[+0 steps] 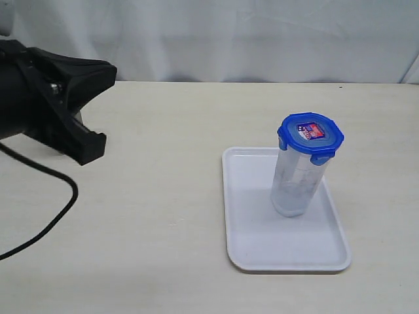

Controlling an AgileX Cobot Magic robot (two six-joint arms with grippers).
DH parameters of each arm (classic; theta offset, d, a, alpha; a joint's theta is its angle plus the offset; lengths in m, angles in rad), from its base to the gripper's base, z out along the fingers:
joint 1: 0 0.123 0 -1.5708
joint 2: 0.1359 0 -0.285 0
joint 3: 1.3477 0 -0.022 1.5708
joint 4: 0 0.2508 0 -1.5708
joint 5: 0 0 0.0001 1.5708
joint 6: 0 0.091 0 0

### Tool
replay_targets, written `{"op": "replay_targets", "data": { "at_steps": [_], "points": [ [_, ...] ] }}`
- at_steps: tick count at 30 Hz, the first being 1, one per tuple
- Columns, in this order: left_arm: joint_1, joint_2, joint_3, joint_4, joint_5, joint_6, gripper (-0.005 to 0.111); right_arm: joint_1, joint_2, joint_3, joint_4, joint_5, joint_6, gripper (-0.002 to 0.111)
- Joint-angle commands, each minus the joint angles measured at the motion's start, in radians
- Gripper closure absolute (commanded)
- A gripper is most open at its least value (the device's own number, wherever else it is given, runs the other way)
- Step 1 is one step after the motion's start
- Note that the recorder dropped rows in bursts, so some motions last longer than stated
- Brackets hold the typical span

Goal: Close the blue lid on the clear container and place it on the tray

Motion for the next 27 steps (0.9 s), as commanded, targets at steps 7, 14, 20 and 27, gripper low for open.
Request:
{"op": "replay_targets", "data": {
  "at_steps": [7, 14, 20, 27],
  "points": [
    [-0.009, -0.126, 0.065, -0.005, -0.195, -0.009, 0.107, 0.0, -0.004, 0.005, -0.005, 0.002, 0.003, 0.104],
    [-0.009, -0.126, 0.065, -0.008, -0.23, -0.007, 0.107, 0.0, -0.004, 0.005, -0.005, 0.002, 0.003, 0.104],
    [-0.009, -0.126, 0.065, -0.008, -0.234, -0.007, 0.107, 0.0, -0.004, 0.005, -0.005, 0.002, 0.003, 0.104],
    [-0.009, -0.124, 0.065, -0.405, -0.13, 0.118, 0.107, 0.0, -0.004, 0.005, -0.005, 0.002, 0.003, 0.104]
  ]
}}
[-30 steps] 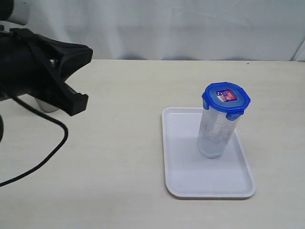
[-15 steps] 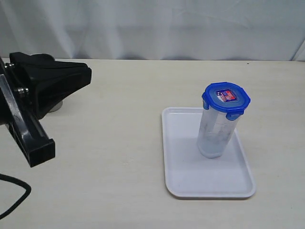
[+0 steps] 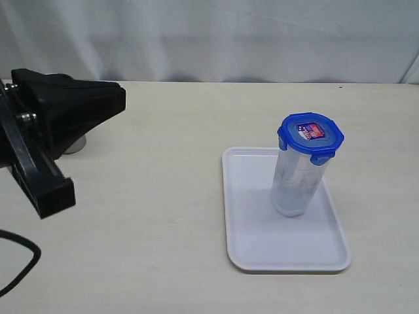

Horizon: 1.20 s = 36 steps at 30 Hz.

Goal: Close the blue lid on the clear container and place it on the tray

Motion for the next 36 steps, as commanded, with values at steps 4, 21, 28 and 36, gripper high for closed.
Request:
{"op": "replay_targets", "data": {
  "at_steps": [4, 21, 28, 36],
  "points": [
    [-0.009, -0.001, 0.003, -0.76, 0.228, 0.366, 0.107, 0.0, -0.004, 0.005, -0.005, -0.001, 0.003, 0.104],
    [-0.009, -0.007, 0.055, -1.412, 0.239, 1.374, 0.107, 0.0, -0.004, 0.005, -0.005, -0.001, 0.003, 0.104],
    [-0.009, -0.045, 0.223, -1.412, 0.155, 1.537, 0.107, 0.0, -0.004, 0.005, -0.005, -0.001, 0.003, 0.104],
    [0.061, -0.162, 0.368, -1.432, 0.155, 1.647, 0.107, 0.0, -0.004, 0.005, -0.005, -0.001, 0.003, 0.104]
  ]
}}
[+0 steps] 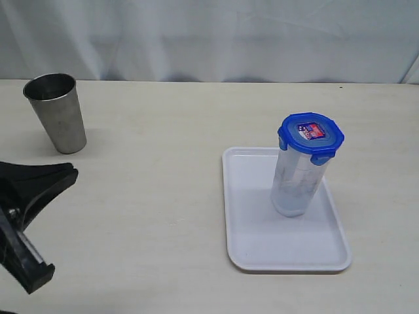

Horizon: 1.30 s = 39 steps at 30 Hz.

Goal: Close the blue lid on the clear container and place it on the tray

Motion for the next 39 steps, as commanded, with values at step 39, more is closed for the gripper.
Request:
{"op": "replay_targets", "data": {
  "at_steps": [39],
  "points": [
    [0.531, -0.763, 0.274, -0.088, 0.006, -0.075, 0.107, 0.0, -0.004, 0.005, -0.005, -0.001, 0.003, 0.104]
  ]
}}
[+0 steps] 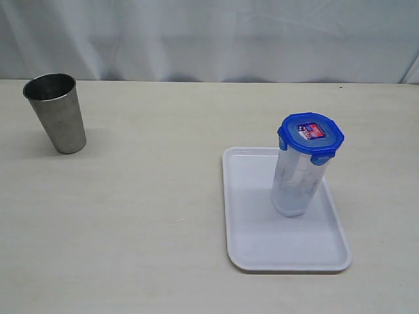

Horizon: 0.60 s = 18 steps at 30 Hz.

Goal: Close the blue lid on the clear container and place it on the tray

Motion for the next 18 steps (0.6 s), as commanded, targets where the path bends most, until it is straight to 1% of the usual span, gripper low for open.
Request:
{"op": "replay_targets", "data": {
  "at_steps": [1, 16, 18],
  "points": [
    [0.002, -0.005, 0.003, -0.006, 0.002, -0.006, 0.107, 0.0, -0.004, 0.005, -0.005, -0.002, 0.003, 0.104],
    [0.002, -0.005, 0.003, 0.001, 0.002, -0.002, 0.107, 0.0, -0.004, 0.005, -0.005, -0.002, 0.003, 0.104],
    [0.012, -0.005, 0.003, 0.004, 0.002, -0.002, 0.107, 0.0, -0.004, 0.005, -0.005, -0.002, 0.003, 0.104]
  ]
}}
